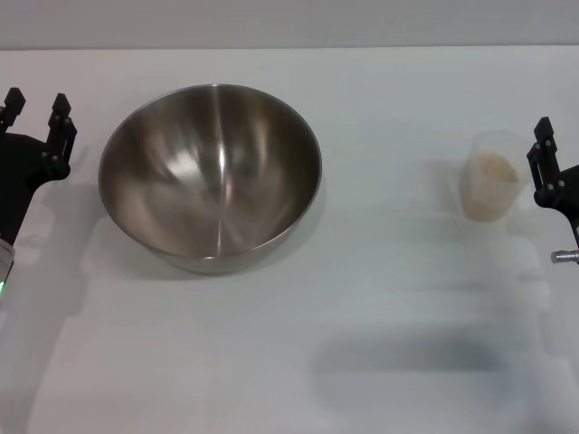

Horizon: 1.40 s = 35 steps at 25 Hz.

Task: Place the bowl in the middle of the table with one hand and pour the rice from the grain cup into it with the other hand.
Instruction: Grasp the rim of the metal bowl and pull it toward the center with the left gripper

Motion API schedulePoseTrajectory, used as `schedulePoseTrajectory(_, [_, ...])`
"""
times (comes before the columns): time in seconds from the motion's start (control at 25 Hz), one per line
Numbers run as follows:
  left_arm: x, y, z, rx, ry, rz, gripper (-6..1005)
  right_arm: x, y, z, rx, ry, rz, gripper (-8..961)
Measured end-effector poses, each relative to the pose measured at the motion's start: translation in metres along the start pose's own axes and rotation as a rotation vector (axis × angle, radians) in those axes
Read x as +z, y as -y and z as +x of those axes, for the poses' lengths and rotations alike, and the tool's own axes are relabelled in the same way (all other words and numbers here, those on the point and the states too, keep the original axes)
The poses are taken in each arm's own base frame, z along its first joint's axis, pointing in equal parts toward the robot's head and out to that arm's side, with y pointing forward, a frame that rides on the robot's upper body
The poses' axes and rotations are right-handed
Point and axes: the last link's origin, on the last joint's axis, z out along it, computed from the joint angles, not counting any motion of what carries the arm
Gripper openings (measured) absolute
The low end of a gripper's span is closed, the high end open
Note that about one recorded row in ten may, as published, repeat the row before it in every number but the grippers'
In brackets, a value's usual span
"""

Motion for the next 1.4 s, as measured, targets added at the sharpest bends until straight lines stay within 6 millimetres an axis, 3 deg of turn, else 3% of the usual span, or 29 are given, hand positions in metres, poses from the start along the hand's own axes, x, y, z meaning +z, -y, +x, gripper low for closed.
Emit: schedulePoseTrajectory(1.4, [0.0058,-0.0080,0.0041,0.007,-0.017,-0.019,516,0.0045,0.0023,0.0014,-0.016,-0.009,-0.010,546])
